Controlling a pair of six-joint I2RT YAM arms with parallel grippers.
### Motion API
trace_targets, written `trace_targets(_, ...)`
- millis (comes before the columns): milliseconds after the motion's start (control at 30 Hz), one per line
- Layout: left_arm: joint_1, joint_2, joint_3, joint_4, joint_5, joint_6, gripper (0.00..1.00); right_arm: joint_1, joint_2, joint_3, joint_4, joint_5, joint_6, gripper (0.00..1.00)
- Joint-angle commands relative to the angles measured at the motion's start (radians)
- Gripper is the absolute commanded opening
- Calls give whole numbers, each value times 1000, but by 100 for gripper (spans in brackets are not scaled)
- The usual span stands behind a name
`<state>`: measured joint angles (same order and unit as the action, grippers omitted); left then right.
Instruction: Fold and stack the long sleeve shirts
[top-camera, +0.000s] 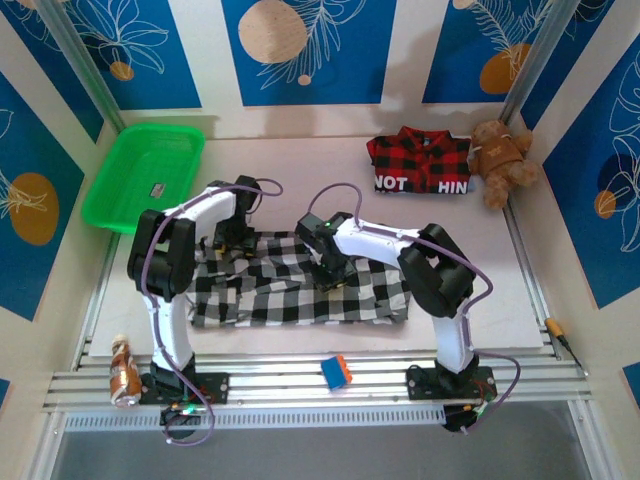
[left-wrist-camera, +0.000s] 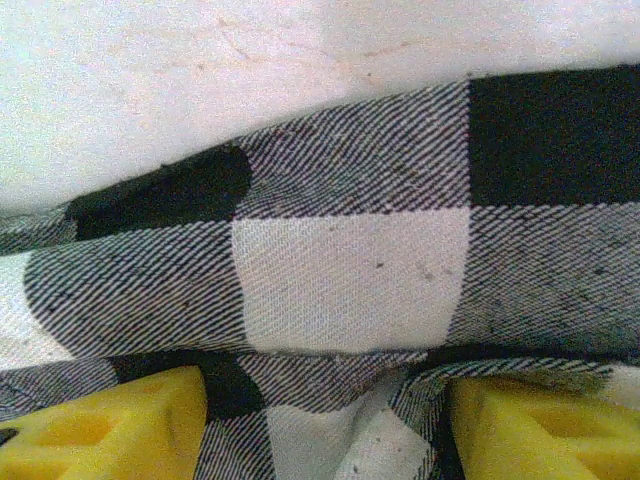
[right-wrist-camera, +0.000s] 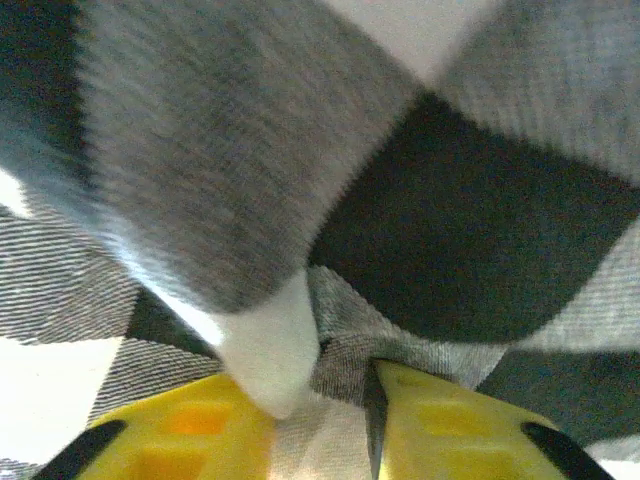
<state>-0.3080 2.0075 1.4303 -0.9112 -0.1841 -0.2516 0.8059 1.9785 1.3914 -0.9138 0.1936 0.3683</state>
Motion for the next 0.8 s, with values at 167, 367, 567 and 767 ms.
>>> trace_targets(167,8,-173,32,-56,107,4,77,-70,-174,-38,-33,-101,84,57)
trace_targets(367,9,-192,-27,-34,168,-15,77,-208,-193,-69,-128,-98,276,52)
trace_targets(567,48,-113,-91,14,204,-97,72,-241,-98,-88,-61,-138,388,46)
trace_targets(767,123,-72,-154,26,241,-130,70,-241,97,89,-91,-131,348,42)
